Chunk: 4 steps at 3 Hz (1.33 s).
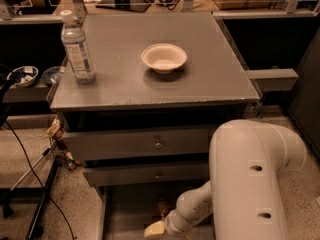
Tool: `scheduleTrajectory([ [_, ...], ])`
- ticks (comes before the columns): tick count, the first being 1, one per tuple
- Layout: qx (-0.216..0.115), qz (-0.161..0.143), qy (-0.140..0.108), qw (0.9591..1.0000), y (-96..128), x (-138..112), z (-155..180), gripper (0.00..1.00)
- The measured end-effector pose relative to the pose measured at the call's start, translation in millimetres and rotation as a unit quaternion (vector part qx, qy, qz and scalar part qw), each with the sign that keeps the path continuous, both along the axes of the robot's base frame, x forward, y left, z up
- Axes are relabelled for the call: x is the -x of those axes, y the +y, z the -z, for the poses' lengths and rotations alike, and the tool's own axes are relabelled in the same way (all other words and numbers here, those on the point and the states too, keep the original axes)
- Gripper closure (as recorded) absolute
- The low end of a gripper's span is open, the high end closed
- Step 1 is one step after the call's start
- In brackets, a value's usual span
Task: Pick coke can from bottom drawer and place on counter
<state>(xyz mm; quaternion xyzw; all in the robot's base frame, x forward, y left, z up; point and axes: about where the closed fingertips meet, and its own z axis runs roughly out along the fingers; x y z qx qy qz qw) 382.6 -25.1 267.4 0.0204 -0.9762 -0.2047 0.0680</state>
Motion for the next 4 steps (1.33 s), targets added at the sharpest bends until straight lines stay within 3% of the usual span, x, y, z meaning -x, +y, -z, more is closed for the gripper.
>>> scheduleTrajectory([
  [1,-0.010,-0.001,0.017,0.9998,9.4,-2.0,16.1,0.00],
  [2,-0.018,0.013,0.007,0.9997,16.3,-16.7,26.8,0.00],
  [3,-0.017,0.045,-0.050,0.9976,7.6,-54.6,-0.1,0.00],
  [4,-0.017,0.044,-0.051,0.9976,8.0,-55.2,-0.7,0.00],
])
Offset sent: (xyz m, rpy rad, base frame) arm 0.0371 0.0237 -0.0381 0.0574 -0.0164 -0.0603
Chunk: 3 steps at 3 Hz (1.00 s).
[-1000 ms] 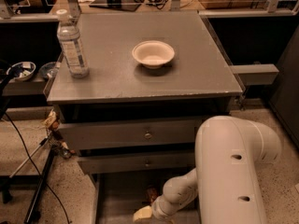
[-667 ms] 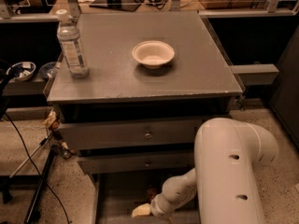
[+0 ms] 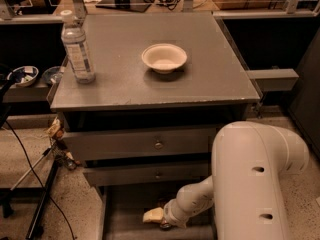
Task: Pick coke can from bottom drawer and place on counter
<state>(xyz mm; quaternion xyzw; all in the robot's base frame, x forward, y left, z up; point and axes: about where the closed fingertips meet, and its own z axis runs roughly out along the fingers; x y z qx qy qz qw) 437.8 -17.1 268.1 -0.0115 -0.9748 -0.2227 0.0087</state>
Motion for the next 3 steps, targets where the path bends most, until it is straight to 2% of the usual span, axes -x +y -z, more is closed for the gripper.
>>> scheduleTrajectory([
  [1,-0.002,0.024,-0.023,0.9994,13.0,-25.9,21.6,0.00],
  [2,-0.006,0.030,-0.018,0.9994,15.9,-22.7,36.6,0.00],
  [3,0.001,0.027,-0.013,0.9995,25.9,-30.6,68.3,0.00],
])
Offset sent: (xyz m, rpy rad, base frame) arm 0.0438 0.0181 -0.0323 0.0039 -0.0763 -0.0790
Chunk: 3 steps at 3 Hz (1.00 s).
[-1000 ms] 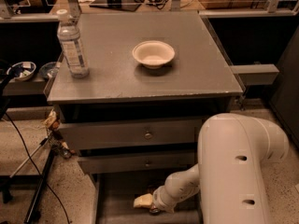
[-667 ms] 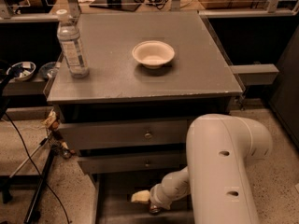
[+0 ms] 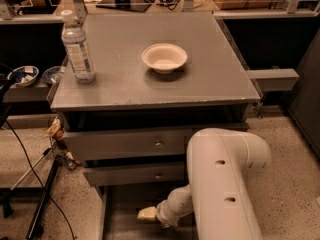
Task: Pick coke can from bottom drawer and place on counter
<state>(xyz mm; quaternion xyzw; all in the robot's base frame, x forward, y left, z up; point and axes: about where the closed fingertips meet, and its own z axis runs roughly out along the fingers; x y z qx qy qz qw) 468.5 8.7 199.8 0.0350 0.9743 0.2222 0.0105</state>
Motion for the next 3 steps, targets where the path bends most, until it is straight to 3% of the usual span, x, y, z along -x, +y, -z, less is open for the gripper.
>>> scheduleTrajectory([
  [1,0.000,0.000,-0.001,1.0000,0.8,-1.5,1.2,0.00],
  [2,0.016,0.008,-0.037,0.9991,-6.3,-26.4,13.2,0.00],
  [3,0.017,0.007,-0.019,0.9996,-6.4,-33.7,53.6,0.00],
])
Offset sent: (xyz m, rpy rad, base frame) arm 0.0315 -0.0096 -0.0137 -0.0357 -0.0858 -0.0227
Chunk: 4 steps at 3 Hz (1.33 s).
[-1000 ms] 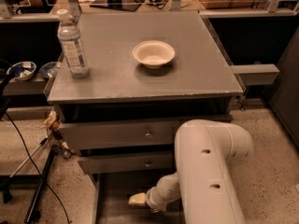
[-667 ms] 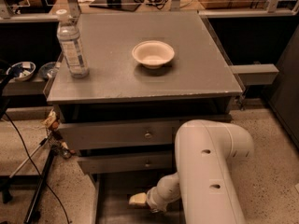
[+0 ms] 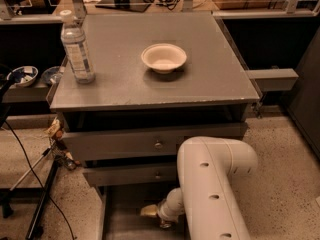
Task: Pick coke can from bottom drawer and place on counter
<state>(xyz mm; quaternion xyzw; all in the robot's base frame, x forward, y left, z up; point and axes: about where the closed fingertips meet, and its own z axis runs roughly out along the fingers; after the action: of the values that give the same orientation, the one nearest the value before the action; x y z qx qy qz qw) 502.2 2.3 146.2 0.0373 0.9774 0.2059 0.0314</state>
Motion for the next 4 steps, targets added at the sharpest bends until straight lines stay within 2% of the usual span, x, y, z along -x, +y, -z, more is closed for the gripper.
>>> scheduleTrajectory([
  [1,-0.002,-0.001,0.004,1.0000,2.6,1.3,4.9,0.00],
  [3,-0.002,-0.001,0.004,1.0000,2.6,1.4,5.0,0.50],
  [4,-0.002,-0.001,0.004,1.0000,2.6,1.4,5.0,0.81],
])
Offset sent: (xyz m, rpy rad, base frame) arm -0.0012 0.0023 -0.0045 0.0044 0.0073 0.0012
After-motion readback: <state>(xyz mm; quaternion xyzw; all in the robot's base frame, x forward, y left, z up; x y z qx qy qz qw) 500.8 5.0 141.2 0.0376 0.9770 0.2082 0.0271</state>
